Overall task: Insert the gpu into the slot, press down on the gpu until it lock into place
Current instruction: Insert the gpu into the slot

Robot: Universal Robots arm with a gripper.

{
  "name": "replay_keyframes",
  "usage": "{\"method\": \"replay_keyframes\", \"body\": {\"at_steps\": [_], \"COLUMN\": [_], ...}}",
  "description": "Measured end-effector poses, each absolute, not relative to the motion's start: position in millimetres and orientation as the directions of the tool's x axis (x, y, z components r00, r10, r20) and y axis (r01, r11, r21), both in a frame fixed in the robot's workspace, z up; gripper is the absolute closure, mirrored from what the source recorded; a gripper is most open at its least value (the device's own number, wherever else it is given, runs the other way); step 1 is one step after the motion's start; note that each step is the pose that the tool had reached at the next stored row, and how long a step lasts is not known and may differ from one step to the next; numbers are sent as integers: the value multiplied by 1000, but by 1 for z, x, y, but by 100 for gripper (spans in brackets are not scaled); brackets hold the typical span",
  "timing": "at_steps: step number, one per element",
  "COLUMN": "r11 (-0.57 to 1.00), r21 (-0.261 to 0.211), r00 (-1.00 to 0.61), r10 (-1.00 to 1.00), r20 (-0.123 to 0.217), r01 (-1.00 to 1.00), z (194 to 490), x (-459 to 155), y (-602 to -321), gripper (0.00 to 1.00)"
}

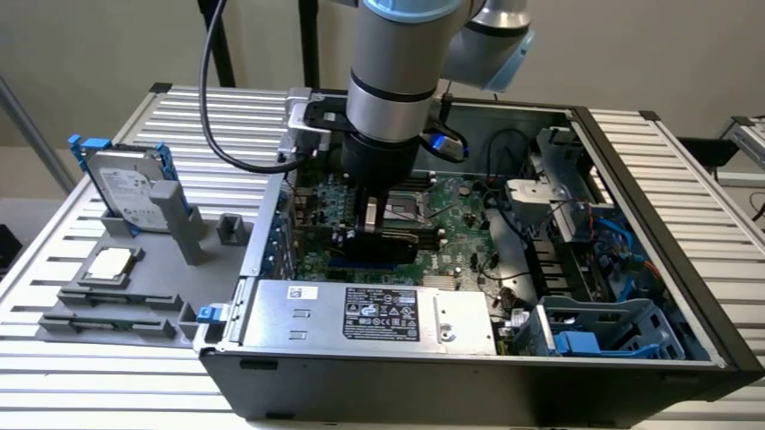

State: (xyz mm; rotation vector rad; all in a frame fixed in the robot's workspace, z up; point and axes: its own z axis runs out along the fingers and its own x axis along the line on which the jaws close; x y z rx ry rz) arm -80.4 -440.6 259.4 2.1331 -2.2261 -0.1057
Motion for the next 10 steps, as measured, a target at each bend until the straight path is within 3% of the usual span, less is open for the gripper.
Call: {"method": "replay_keyframes", "body": {"at_steps": [10], "r11": [42], "r21": [99], "r00": [-43], "r10": [-999], "r20": [-6], "r01": [-994], "z": [259], "x": [-80], "y": [-440], "gripper": [74]}}
